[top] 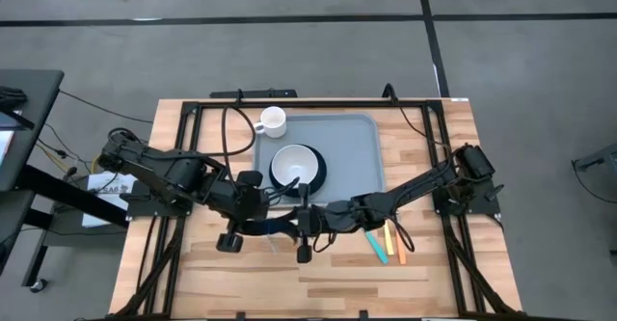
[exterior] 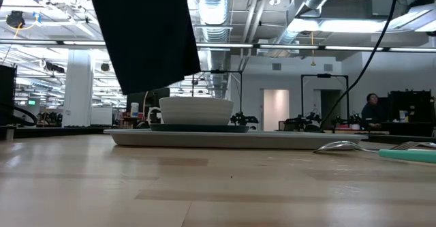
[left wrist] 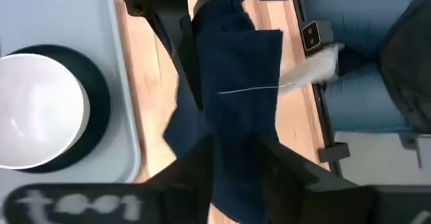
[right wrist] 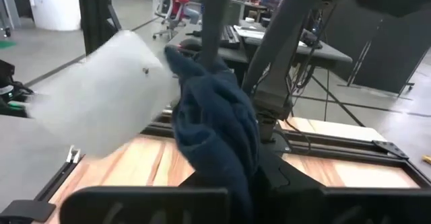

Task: Set up tray
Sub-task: Put the blue napkin on the gray serving tray to the right of the black plate

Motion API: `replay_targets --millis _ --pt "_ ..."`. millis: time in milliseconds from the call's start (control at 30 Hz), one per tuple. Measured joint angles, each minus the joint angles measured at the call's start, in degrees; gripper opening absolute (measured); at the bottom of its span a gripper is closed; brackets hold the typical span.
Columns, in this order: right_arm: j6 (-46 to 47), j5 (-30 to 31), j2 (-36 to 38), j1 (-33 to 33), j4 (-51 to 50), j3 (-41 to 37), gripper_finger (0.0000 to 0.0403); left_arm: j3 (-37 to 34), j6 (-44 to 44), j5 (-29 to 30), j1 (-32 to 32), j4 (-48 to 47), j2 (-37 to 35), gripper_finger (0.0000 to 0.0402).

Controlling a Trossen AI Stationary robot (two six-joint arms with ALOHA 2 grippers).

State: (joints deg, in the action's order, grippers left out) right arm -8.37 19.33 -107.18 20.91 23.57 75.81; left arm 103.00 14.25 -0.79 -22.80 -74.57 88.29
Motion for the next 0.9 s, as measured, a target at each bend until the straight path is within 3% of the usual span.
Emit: replay_targets --millis 233,433,667,900 --pt "0.64 -0.02 0.04 0.04 -0.52 0.0 0.0002 0.0 1.39 0.83 1.2 1.56 0.0 0.0166" --pt "6.21 0.06 2.5 -0.5 -11.72 2.98 0.0001 2.1 -1.25 5.32 2.47 -2.72 -0.15 0.0186" --pt "12.48 1.59 8.27 -2.44 -25.97 4.75 0.0001 11.09 -3.45 24.82 1.7 -4.56 -1.51 0.0187" --pt "18.57 1.96 19.84 -4.51 -40.93 4.74 0.0 10.63 -5.15 38.39 0.29 1.35 -5.38 0.0188"
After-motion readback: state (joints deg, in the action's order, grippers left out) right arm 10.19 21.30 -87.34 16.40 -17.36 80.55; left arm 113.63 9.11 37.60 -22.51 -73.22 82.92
